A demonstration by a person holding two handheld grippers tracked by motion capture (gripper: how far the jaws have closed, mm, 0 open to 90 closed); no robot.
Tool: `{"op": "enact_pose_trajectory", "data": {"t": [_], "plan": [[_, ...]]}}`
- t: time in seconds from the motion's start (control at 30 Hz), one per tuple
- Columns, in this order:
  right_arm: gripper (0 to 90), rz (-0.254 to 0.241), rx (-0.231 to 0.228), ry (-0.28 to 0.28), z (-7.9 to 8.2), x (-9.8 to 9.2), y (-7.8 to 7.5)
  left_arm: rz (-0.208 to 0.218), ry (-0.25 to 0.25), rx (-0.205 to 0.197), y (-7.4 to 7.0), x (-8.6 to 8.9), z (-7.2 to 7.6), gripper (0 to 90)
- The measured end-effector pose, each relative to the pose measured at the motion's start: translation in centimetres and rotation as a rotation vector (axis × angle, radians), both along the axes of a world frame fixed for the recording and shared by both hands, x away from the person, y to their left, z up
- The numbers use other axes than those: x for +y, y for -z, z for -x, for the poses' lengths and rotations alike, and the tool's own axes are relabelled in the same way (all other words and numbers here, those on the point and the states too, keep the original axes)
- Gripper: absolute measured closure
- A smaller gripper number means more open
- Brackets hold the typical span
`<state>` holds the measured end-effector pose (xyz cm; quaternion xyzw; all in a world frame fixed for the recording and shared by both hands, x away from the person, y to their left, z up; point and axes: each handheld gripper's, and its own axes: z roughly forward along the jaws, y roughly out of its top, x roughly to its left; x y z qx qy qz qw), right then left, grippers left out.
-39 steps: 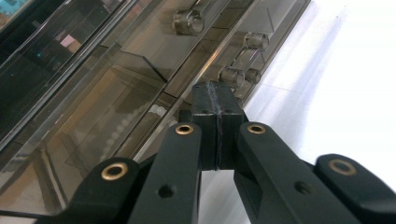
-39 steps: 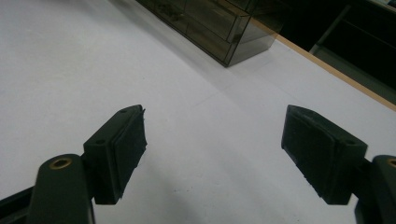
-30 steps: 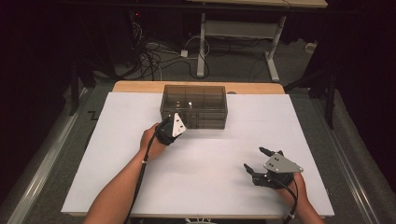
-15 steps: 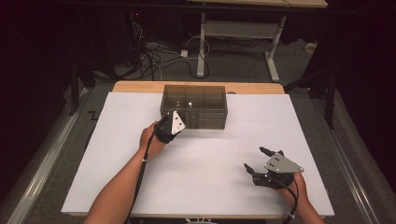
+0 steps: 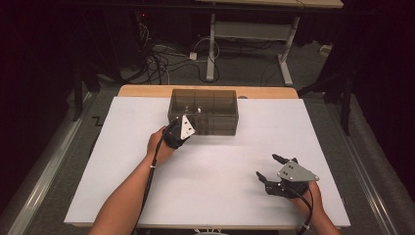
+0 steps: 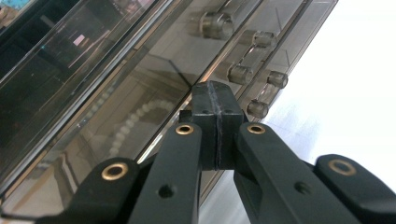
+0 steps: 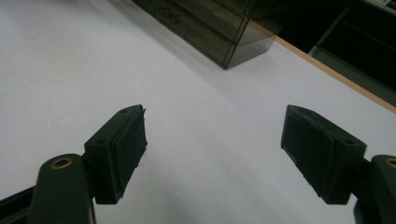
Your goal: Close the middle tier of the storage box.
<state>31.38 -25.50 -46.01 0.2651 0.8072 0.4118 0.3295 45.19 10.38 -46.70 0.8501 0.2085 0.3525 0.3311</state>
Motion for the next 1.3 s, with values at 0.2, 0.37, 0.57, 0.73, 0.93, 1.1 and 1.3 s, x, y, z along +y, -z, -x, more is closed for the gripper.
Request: {"op": "enact_pose_trajectory", "data": {"t": [0.2,0.37,0.57,0.73,0.93,1.1,1.3], "plan": [[23.1,0.0,0.0,-0.004,0.0,0.0,0.0,-0.005,0.003,0.0,0.0,-0.1,0.0,87.8],[23.1,0.006,0.003,-0.01,0.0,0.1,0.1,0.006,-0.003,-0.001,0.0,-0.1,0.0,87.8],[23.1,0.003,0.007,-0.011,0.0,0.1,0.1,0.015,-0.01,0.007,0.0,0.1,0.1,87.7],[23.3,0.003,0.009,-0.014,0.0,0.1,0.1,0.03,-0.013,0.012,-0.3,0.3,0.3,87.6],[23.4,0.005,0.003,-0.019,0.1,0.2,0.0,0.03,0.004,-0.015,-1.1,0.2,1.0,87.6],[23.4,0.004,0.01,-0.016,0.0,0.2,0.1,0.049,0.014,-0.037,-1.8,0.4,1.5,87.0],[23.5,0.005,0.017,-0.029,0.0,0.5,0.2,0.045,0.008,-0.075,-2.6,0.9,1.9,84.0]]}}
